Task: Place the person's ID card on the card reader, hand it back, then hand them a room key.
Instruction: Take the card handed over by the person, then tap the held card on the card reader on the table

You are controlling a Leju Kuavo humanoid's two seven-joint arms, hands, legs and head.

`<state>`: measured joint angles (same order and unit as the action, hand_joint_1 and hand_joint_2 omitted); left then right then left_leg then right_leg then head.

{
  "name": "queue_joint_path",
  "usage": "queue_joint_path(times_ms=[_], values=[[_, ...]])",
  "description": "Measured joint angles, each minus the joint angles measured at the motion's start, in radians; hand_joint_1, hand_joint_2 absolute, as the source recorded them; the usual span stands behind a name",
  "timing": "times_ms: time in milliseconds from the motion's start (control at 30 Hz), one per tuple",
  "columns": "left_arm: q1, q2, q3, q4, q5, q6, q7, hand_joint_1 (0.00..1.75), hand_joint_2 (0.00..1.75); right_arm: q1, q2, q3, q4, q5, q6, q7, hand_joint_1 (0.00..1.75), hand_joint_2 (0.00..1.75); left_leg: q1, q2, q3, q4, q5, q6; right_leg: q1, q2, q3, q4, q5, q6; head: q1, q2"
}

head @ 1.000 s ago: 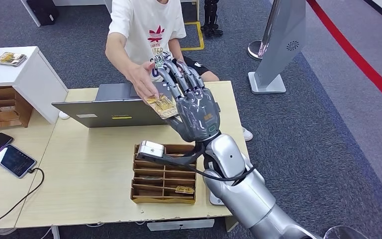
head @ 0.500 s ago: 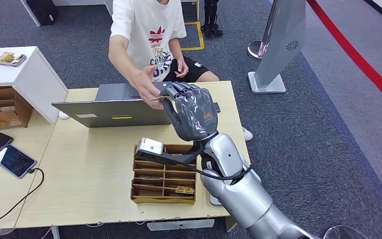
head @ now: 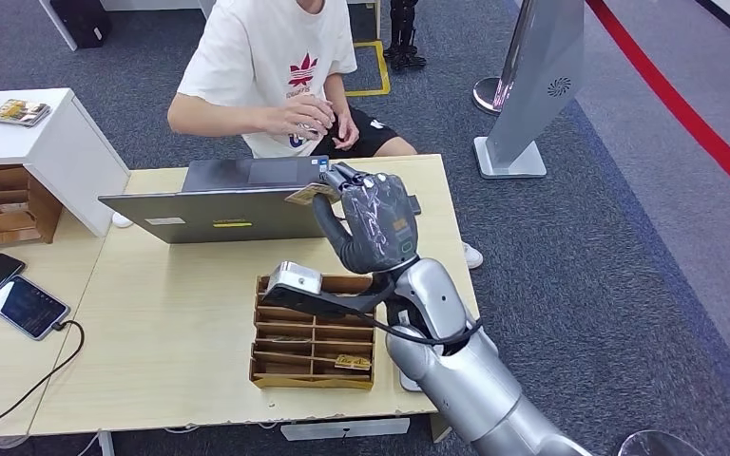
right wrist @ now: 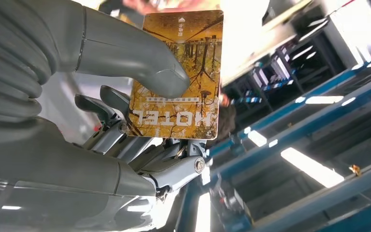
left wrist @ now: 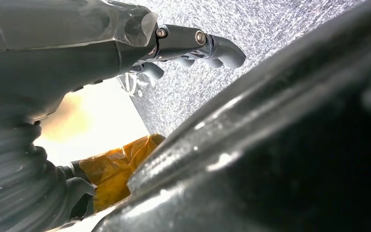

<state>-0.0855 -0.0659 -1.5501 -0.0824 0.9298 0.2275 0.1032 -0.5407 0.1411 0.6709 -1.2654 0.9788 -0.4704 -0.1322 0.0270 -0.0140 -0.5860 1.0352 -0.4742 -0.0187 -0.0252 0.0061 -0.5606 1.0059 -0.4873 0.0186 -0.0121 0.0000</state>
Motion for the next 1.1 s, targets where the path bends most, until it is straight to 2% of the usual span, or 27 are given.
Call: queue_joint_path(times_ms=[167,400,533,767,1100], values=[[0.001,-0.002,0.0,0.0,0.018,0.004,-0.003,0.0,1.75,0.036,0.006,-0.019,-0.063,-0.181,0.066,-0.043,1.75,1.75,0.0,0.0,0.0,0.0,0.0,0.0,0.0,0.0,0.0,0.0,0.0,0.0,0.0,0.0],[0.007,-0.01,0.002,0.0,0.06,0.023,-0.013,0.0,1.75,0.125,0.007,-0.082,-0.202,-0.68,0.257,-0.099,1.75,1.75,0.0,0.0,0.0,0.0,0.0,0.0,0.0,0.0,0.0,0.0,0.0,0.0,0.0,0.0],[0.012,-0.012,0.009,0.0,0.083,0.035,-0.021,0.0,1.75,0.178,-0.002,-0.122,-0.264,-0.874,0.311,-0.088,1.75,1.75,0.0,0.0,0.0,0.0,0.0,0.0,0.0,0.0,-0.001,0.0,0.0,0.0,0.0,0.0],[0.019,-0.016,0.029,0.0,0.115,0.048,-0.03,0.0,1.75,0.275,-0.06,-0.18,-0.285,-0.984,0.351,-0.061,1.75,1.75,0.0,0.0,0.0,0.0,0.0,0.0,0.0,0.0,-0.001,0.0,0.0,0.0,0.0,0.0],[0.026,-0.017,0.054,0.0,0.136,0.06,-0.034,0.0,1.75,0.384,-0.125,-0.224,-0.282,-1.015,0.357,-0.038,1.75,1.75,0.0,0.0,-0.001,0.0,-0.001,0.0,0.0,0.0,-0.001,0.0,0.0,0.0,0.0,0.0]])
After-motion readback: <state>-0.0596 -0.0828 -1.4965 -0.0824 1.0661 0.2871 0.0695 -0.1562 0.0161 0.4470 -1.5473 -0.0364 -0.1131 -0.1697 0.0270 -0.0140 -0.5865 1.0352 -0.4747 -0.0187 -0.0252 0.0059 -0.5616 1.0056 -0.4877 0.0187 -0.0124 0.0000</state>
